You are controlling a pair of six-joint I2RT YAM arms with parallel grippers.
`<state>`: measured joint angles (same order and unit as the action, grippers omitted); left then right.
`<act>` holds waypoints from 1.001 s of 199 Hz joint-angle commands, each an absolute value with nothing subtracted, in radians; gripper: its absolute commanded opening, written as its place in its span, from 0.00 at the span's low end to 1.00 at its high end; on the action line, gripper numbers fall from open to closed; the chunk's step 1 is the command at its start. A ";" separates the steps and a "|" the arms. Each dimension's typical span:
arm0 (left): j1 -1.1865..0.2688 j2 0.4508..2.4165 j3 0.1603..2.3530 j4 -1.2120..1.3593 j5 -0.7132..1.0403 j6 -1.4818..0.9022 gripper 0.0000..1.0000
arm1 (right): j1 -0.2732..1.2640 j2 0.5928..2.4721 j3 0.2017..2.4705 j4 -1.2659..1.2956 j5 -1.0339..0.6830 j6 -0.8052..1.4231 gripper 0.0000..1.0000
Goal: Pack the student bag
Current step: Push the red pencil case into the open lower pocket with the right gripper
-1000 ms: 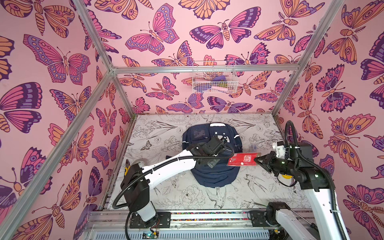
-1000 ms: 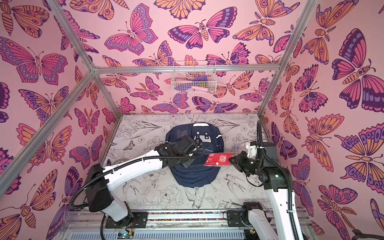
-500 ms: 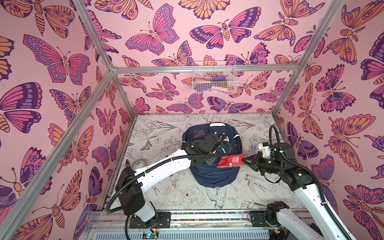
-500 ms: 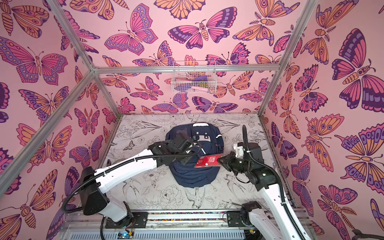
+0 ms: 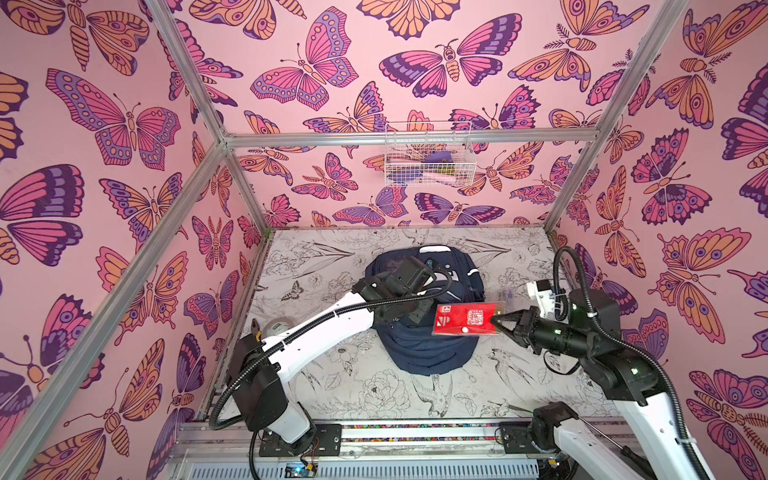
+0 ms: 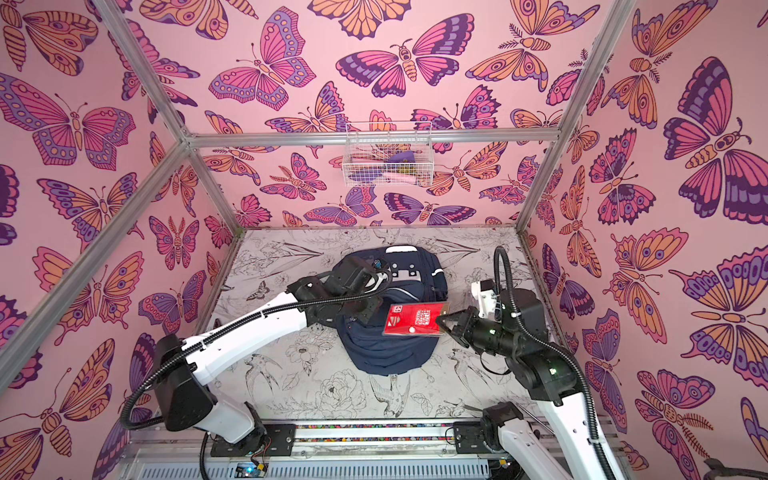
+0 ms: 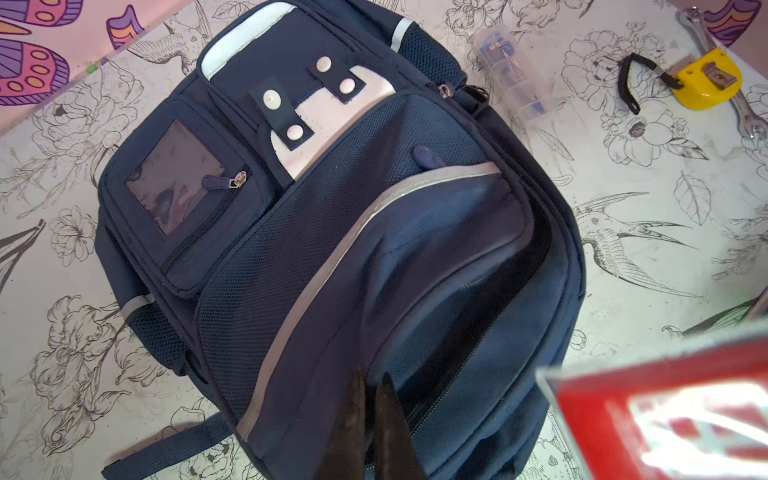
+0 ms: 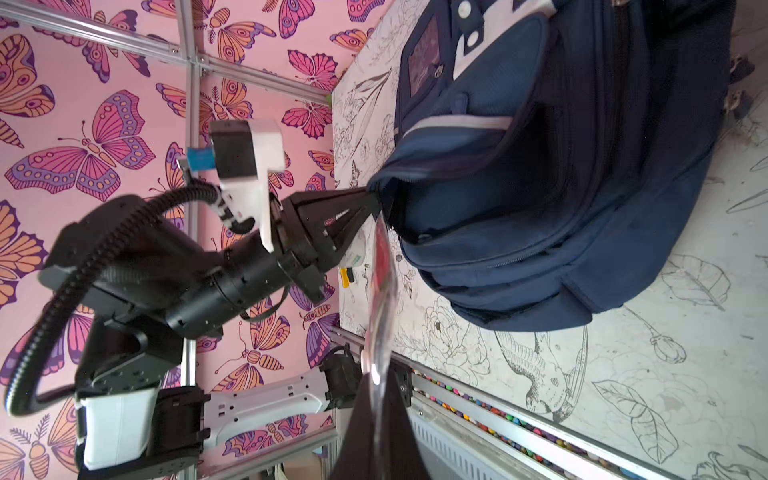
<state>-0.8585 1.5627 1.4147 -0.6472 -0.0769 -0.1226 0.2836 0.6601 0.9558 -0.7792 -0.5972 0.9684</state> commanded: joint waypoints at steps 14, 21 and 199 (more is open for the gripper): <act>-0.838 1.511 1.436 -0.604 0.003 -0.175 0.00 | 0.299 0.645 0.876 -0.802 -0.592 1.014 0.00; -0.835 1.508 1.436 -0.603 0.009 -0.173 0.00 | 0.301 0.647 0.858 -0.774 -0.584 1.026 0.00; -0.827 1.484 1.376 -0.566 0.086 -0.169 0.00 | 0.504 1.196 0.774 -0.057 -0.369 1.132 0.23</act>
<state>-0.8249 1.5448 1.3933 -0.6212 0.0387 -0.1421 0.4770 1.1259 0.7155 -0.1398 -0.4435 1.1709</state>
